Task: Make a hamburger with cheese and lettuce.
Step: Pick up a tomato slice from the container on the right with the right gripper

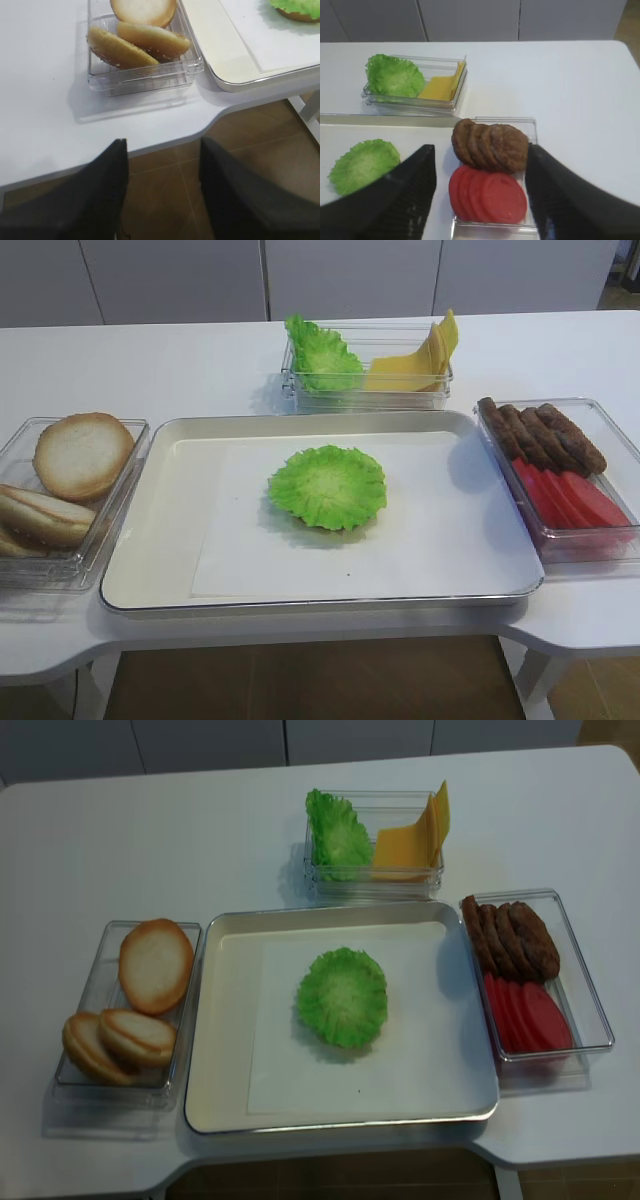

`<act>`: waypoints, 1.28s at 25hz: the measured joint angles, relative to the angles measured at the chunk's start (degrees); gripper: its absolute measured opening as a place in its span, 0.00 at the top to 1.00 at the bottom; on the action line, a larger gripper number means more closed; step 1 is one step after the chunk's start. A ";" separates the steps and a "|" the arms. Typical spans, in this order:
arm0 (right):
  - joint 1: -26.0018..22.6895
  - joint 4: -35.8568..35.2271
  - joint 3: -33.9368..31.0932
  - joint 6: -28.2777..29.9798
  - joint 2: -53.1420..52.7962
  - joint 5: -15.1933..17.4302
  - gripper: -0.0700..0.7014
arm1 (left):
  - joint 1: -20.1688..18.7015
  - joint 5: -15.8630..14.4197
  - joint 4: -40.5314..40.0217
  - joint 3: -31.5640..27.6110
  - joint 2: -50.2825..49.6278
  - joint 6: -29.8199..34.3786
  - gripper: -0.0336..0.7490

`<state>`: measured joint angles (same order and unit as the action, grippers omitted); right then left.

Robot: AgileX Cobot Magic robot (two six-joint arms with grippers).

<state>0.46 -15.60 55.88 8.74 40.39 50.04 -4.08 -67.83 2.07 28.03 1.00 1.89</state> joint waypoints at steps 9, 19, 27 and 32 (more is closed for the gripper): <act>0.29 -4.94 2.51 -0.85 13.10 3.44 0.36 | 0.00 0.00 0.00 0.00 0.00 0.00 0.52; 16.68 13.58 8.32 -16.90 25.62 2.72 0.36 | 0.00 0.00 0.00 0.00 0.00 0.00 0.52; 29.96 29.36 11.73 -32.68 37.86 9.99 0.36 | 0.00 0.00 0.00 0.00 0.00 0.00 0.52; 30.73 30.33 15.83 -33.92 46.21 16.91 0.37 | 0.00 0.00 0.00 0.00 0.00 0.00 0.52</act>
<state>31.19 14.73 71.70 -25.18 86.60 66.95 -4.08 -67.83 2.07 28.03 1.00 1.89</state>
